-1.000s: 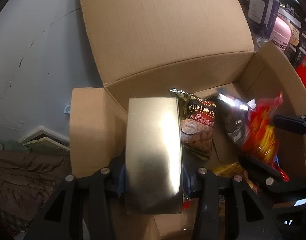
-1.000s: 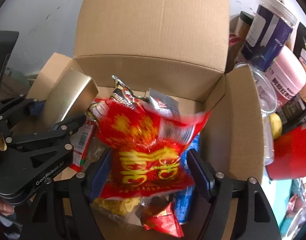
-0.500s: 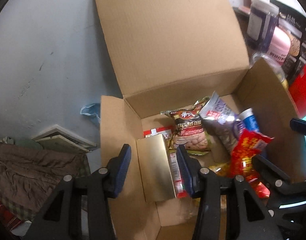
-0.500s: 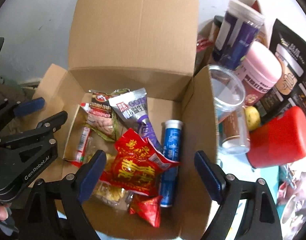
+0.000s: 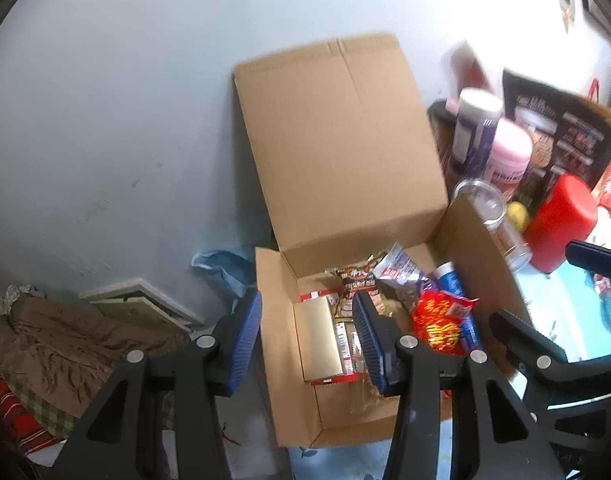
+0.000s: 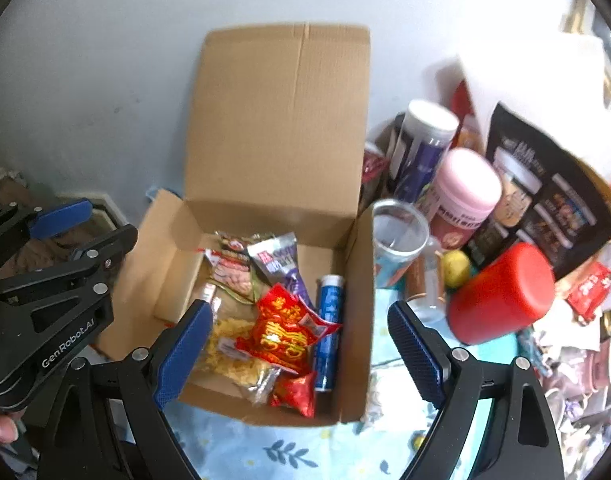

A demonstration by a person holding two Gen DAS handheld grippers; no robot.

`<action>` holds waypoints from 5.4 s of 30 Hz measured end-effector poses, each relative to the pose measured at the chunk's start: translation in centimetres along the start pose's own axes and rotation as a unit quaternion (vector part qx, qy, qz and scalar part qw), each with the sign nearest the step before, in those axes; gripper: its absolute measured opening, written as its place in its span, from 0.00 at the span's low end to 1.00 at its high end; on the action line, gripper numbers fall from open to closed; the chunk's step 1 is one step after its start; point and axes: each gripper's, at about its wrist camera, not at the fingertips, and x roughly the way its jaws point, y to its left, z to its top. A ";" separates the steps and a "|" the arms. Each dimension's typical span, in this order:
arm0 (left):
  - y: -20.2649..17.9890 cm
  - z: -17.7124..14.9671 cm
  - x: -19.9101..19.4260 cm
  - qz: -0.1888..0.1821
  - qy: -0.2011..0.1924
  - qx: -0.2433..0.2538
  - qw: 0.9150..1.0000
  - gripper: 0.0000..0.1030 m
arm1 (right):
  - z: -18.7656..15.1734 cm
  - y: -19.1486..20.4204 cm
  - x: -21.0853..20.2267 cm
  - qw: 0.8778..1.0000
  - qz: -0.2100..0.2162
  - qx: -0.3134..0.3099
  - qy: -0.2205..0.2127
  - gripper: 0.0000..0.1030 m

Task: Organize snacks
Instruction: 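Release both items in the box and withdraw both grippers, then move both open grippers toward the white bread packet and yellow lollipop, then grasp the white bread packet with the left gripper while the right grasps the yellow lollipop, then lift the bread packet with the left gripper while the right lifts the lollipop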

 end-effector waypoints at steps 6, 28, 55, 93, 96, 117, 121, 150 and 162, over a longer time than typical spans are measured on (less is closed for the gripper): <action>0.3 -0.1 -5.2 -0.022 -0.042 -0.005 0.999 0.45 | -0.4 0.7 -5.4 0.999 0.003 -0.014 -0.041 0.88; 0.4 -5.9 -16.3 -0.064 -0.100 -0.027 0.993 0.45 | -6.9 2.2 -16.7 0.995 -0.002 -0.028 -0.095 0.88; -7.5 -13.2 -10.6 -0.152 0.004 0.025 0.988 0.45 | -17.5 -4.6 -11.9 0.996 -0.031 0.084 0.007 0.88; -19.5 -9.1 3.6 -0.238 0.082 0.009 0.968 0.45 | -20.8 -18.2 6.8 0.976 -0.014 0.173 0.129 0.50; -20.2 -9.2 4.1 -0.251 0.089 0.011 0.964 0.45 | -21.1 -18.4 8.4 0.974 0.004 0.175 0.142 0.38; -26.1 -7.8 10.3 -0.229 0.128 -0.045 0.964 0.45 | -21.3 -24.0 8.6 0.971 -0.013 0.194 0.137 0.18; -26.2 -7.1 11.0 -0.226 0.132 -0.057 0.963 0.45 | -21.3 -24.4 8.9 0.971 -0.014 0.194 0.143 0.18; -28.8 -7.2 15.1 -0.182 0.140 0.020 0.973 0.59 | -22.0 -24.7 8.5 0.970 -0.010 0.206 0.132 0.13; -26.3 -13.5 10.8 -0.200 0.178 0.050 0.962 0.57 | -25.3 -20.1 6.2 0.965 0.029 0.210 0.154 0.08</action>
